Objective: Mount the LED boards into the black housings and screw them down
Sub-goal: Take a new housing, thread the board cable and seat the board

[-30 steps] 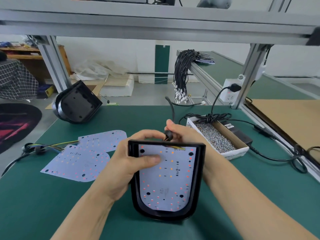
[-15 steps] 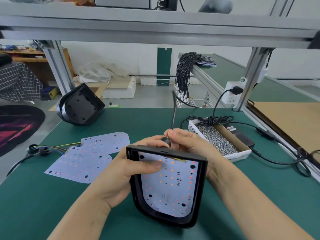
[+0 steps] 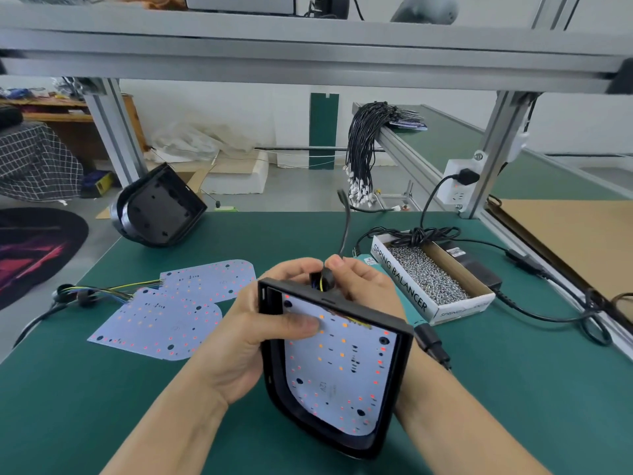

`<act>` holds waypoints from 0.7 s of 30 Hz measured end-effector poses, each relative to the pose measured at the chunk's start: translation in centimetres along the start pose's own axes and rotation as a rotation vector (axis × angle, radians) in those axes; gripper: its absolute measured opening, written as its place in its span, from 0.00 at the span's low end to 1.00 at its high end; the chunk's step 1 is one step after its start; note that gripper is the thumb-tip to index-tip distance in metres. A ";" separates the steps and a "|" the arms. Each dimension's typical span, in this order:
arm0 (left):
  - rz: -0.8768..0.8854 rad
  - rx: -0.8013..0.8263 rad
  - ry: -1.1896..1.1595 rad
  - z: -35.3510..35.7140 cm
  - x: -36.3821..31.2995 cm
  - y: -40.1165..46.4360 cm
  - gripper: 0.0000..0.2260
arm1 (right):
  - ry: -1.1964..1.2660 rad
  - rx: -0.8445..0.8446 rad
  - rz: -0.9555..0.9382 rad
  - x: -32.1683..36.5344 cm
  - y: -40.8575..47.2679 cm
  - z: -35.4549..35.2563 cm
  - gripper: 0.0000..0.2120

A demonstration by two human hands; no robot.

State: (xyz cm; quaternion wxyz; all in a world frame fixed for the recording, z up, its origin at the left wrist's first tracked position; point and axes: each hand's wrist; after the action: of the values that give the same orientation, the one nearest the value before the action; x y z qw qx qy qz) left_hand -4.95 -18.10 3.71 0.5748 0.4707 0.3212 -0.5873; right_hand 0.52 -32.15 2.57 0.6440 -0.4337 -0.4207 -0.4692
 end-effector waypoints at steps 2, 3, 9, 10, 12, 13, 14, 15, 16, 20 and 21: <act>0.004 0.033 0.001 0.1 0.0 0.1 0.33 | -0.008 0.001 -0.044 0.2 -0.2 0.3 0.16; 0.007 0.053 0.004 0.2 -0.1 0.3 0.33 | -0.008 -0.004 -0.065 0.3 -0.2 0.3 0.16; -0.037 0.186 -0.087 0.1 -0.1 0.6 0.29 | 0.027 -0.014 -0.084 1.2 0.6 0.3 0.17; -0.031 0.191 -0.087 0.2 0.0 0.6 0.30 | 0.022 -0.018 -0.079 1.2 0.7 0.3 0.17; 0.014 0.189 -0.045 0.3 0.1 0.8 0.32 | 0.005 -0.013 -0.074 1.4 0.9 0.2 0.15; 0.043 0.186 -0.018 0.3 0.0 0.9 0.33 | -0.003 -0.001 -0.072 1.4 0.9 0.1 0.14; 0.065 0.180 0.005 0.3 -0.1 1.0 0.33 | -0.008 0.010 -0.069 1.5 1.0 0.1 0.14; 0.081 0.171 0.021 0.3 -0.2 1.1 0.32 | -0.016 0.019 -0.066 1.4 1.0 0.1 0.14; 0.092 0.163 0.032 0.2 -0.2 1.1 0.30 | -0.024 0.026 -0.065 1.4 1.0 0.1 0.14; 0.097 0.152 0.069 0.2 -0.3 1.2 0.29 | 0.007 0.024 -0.072 1.4 0.9 0.2 0.12; 0.115 0.157 0.082 0.2 -0.3 1.2 0.29 | 0.011 0.022 -0.073 1.4 0.9 0.2 0.12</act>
State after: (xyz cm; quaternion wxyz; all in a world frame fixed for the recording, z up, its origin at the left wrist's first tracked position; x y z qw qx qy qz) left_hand -3.80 -18.35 4.26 0.5554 0.5555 0.2698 -0.5570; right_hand 1.66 -32.10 3.86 0.6335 -0.4083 -0.4381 -0.4900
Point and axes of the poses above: each hand's wrist, its own y-axis towards the middle knuckle, its own z-axis out of the palm, x = y × z, and after that the axes turned 6 degrees about z, right-handed
